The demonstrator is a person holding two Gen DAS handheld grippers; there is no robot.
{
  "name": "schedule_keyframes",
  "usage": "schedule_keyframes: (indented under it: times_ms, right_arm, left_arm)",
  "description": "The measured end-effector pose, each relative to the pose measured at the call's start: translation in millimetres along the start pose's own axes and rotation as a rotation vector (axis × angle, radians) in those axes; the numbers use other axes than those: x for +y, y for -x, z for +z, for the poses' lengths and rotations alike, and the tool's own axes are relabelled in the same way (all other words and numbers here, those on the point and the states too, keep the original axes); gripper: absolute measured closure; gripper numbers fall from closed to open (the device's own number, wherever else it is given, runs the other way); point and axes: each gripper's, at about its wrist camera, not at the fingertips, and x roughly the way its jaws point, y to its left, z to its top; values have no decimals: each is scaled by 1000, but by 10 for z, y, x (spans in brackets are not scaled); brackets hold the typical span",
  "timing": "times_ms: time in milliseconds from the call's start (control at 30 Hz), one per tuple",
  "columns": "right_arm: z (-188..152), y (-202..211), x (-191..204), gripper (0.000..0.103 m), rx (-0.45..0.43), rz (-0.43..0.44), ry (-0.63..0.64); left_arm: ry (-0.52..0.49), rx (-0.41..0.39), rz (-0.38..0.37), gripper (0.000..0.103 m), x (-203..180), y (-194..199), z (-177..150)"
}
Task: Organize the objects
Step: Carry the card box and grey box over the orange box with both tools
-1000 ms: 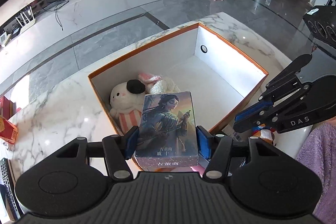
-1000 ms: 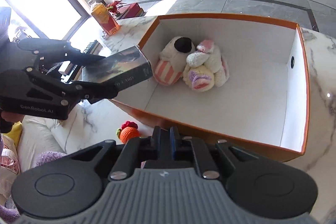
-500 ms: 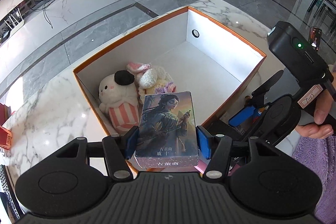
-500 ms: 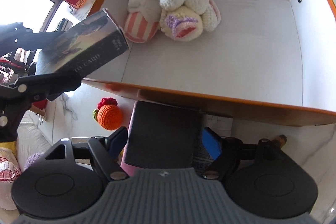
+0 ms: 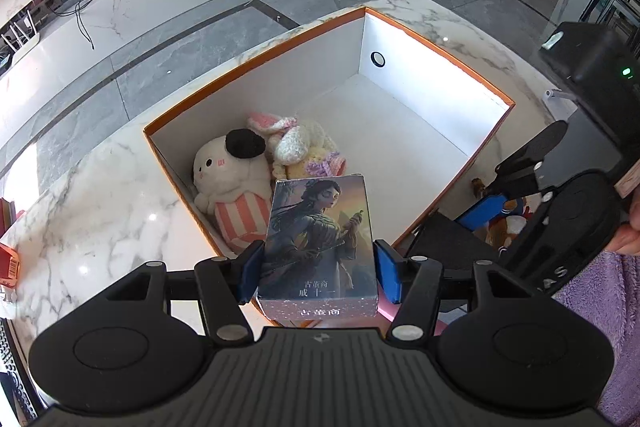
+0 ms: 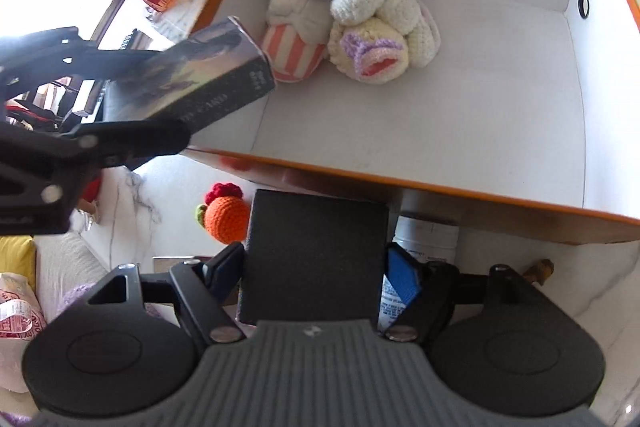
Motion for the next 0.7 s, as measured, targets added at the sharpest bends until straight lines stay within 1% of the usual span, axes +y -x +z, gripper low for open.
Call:
schedule_keyframes:
  times_ms: [67,167,233,300,367,433,500,600,700]
  right_arm:
    - [8,228,42,26,-26,19,21]
    - [84,553,55,27,-57,67,15]
    - [144,726,70,27,-88,78,17]
    - [205,911,60,27,-136,58,20]
    - [286,1025,35,27,-184,-1,19]
    - [396,1024,-60,27,-194,-39,-8]
    - [503,936,-194,27,-181,-64,-53]
    - [632,719,-425,27,-158,-88,-134]
    - [712,544,-587,27,-138,-81,-185]
  left_arm:
    - [-6,14,-16,36,39,-15,65]
    - [-17,46,-30,36,89,-61,174]
    - [-34,69,-37,36,106,-112,234]
    - [-50,99,-38,36,112,-171,272]
    - [-77,128,-32,36,95,-239,306]
    - [-107,154,-34,36,63,-310,344]
    - [-136,183,-55,36,30,-394,377]
    - [-136,244,-99,36,41,-541,430]
    - [-112,311,-123,36,106,-701,468]
